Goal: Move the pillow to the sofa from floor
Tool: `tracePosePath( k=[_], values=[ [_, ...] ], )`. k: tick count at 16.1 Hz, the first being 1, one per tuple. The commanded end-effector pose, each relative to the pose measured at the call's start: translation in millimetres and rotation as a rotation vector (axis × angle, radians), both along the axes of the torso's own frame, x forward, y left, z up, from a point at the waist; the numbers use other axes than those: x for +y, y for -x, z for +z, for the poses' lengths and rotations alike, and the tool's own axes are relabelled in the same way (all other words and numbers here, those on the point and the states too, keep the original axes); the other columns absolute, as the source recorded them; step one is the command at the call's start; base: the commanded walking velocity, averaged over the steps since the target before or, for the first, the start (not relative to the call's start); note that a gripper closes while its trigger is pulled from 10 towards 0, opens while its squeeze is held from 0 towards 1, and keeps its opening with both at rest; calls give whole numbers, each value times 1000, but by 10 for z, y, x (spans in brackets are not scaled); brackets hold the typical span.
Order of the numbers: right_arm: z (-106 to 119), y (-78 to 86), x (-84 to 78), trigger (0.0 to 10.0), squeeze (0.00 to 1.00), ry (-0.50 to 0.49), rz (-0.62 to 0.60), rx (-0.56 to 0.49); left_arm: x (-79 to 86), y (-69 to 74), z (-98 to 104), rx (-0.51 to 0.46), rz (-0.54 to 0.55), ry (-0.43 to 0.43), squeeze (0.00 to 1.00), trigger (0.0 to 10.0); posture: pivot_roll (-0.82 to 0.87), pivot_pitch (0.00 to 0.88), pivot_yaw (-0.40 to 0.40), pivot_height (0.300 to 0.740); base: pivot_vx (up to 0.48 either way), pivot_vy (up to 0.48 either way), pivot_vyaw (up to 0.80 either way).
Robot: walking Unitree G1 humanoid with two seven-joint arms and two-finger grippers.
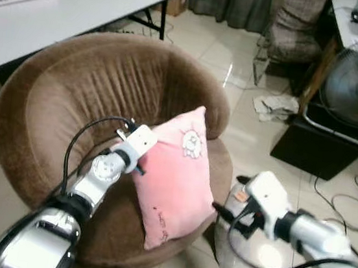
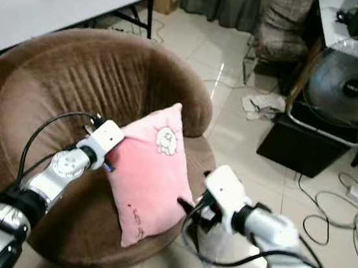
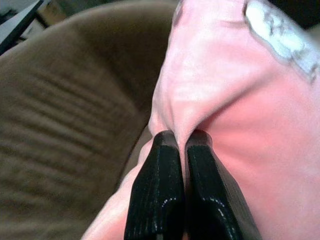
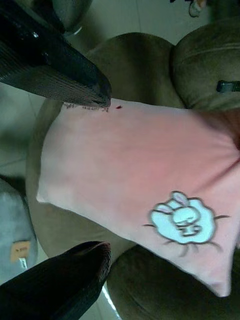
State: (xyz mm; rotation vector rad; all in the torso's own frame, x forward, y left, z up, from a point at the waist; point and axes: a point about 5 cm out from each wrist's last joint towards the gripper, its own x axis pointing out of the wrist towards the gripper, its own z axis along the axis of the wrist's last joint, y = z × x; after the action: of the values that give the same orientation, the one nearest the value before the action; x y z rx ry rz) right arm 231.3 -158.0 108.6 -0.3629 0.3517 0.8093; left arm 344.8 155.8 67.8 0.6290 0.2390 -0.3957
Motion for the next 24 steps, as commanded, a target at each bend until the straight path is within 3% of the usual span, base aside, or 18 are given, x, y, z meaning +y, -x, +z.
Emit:
tracePosePath(
  k=[1,3,4,8,10,15,16,20,23,24],
  values=[
    [-30,47,49,10000,0,11,-11,13,83,-40,43,-32,30,-49,0,10000,-180,30,-41,740,0,0,0],
    [-91,84,92,10000,0,2,-38,36,269,-65,69,-46,85,-121,0,10000,-178,44,-33,740,0,0,0],
    [-142,136,112,10000,0,1,-45,61,498,-79,116,-51,143,-204,0,10000,-176,53,-22,740,0,0,0],
    [-162,163,107,10000,0,5,-61,74,804,-53,153,-18,184,-290,0,10000,-179,60,-6,740,0,0,0],
    [-159,175,126,10000,0,-2,-68,74,854,-59,184,-33,160,-365,0,10000,-180,58,-2,740,0,0,0],
    [-137,177,159,10000,0,-28,-75,62,792,-122,271,-106,144,-388,0,10000,-180,48,-3,740,0,0,0],
    [-137,174,160,10000,0,-28,-78,61,798,-154,326,-130,161,-388,1000,10000,-185,38,-1,740,0,0,0],
    [-144,153,168,10000,0,-31,-81,58,809,-148,321,-128,163,-382,1000,10000,-177,23,1,740,0,0,0],
    [-147,101,177,10000,0,-33,-85,48,710,-119,263,-114,133,-269,1000,10000,-163,8,0,740,0,0,0],
    [-151,50,175,10000,0,-31,-98,35,568,-112,255,-120,96,-119,1000,10000,-131,0,-5,740,0,0,0]
  ],
)
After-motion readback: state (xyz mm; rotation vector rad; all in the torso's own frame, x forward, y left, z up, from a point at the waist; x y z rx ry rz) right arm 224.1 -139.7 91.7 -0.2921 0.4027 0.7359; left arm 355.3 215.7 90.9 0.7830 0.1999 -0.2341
